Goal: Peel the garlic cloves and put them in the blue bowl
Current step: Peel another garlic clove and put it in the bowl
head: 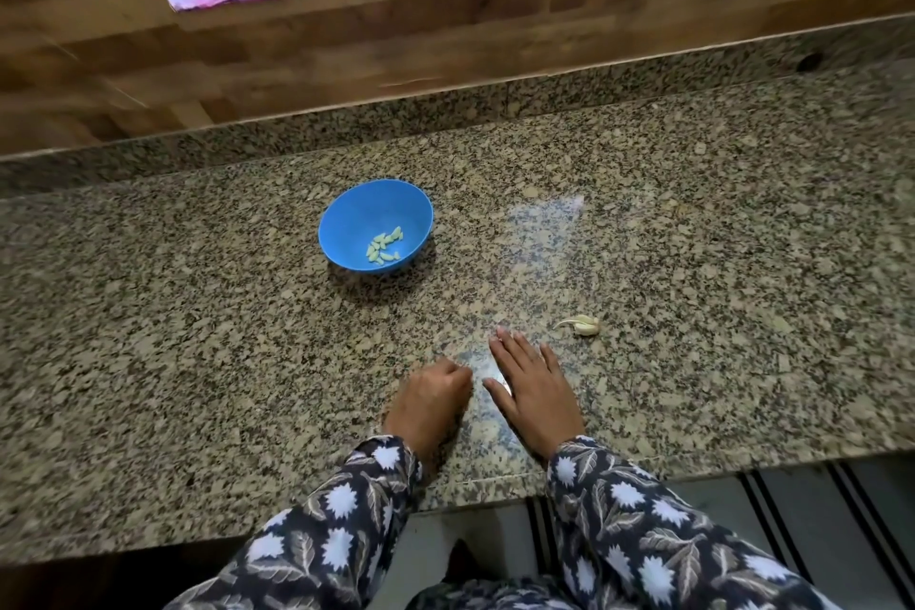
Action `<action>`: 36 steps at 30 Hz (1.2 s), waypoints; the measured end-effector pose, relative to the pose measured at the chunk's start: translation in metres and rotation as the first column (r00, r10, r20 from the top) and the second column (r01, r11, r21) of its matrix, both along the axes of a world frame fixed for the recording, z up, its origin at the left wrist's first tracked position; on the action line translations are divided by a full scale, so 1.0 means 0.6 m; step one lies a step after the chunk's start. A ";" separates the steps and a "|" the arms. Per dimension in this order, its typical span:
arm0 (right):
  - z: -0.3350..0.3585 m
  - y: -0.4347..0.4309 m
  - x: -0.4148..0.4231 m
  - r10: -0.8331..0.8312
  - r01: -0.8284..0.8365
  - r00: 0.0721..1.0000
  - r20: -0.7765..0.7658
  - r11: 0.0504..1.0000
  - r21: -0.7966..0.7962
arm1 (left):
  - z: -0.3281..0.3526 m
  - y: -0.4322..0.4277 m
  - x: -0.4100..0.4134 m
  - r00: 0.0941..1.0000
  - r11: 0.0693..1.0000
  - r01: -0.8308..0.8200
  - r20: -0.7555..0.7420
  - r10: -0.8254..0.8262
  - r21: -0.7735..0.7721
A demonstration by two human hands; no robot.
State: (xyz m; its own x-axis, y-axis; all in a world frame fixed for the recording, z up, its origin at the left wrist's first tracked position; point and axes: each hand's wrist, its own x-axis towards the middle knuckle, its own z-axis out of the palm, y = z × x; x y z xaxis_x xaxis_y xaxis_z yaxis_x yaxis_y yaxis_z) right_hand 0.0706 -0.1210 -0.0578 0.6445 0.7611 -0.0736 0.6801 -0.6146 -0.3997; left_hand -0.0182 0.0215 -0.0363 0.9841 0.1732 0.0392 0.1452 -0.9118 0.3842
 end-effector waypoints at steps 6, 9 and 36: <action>0.000 -0.001 -0.001 -0.005 0.006 1.000 -0.011 1.000 0.018 | 0.008 0.010 0.015 0.950 0.937 -0.290 0.064 0.307 -0.196; 0.002 0.000 -0.002 -0.007 0.007 1.000 -0.017 1.000 0.018 | -0.001 0.007 0.004 0.960 0.951 -0.228 0.114 0.255 -0.208; -0.010 0.001 0.001 0.002 -0.002 1.000 -0.003 1.000 0.021 | 0.020 0.015 0.038 0.999 0.998 -0.033 -0.029 0.034 0.061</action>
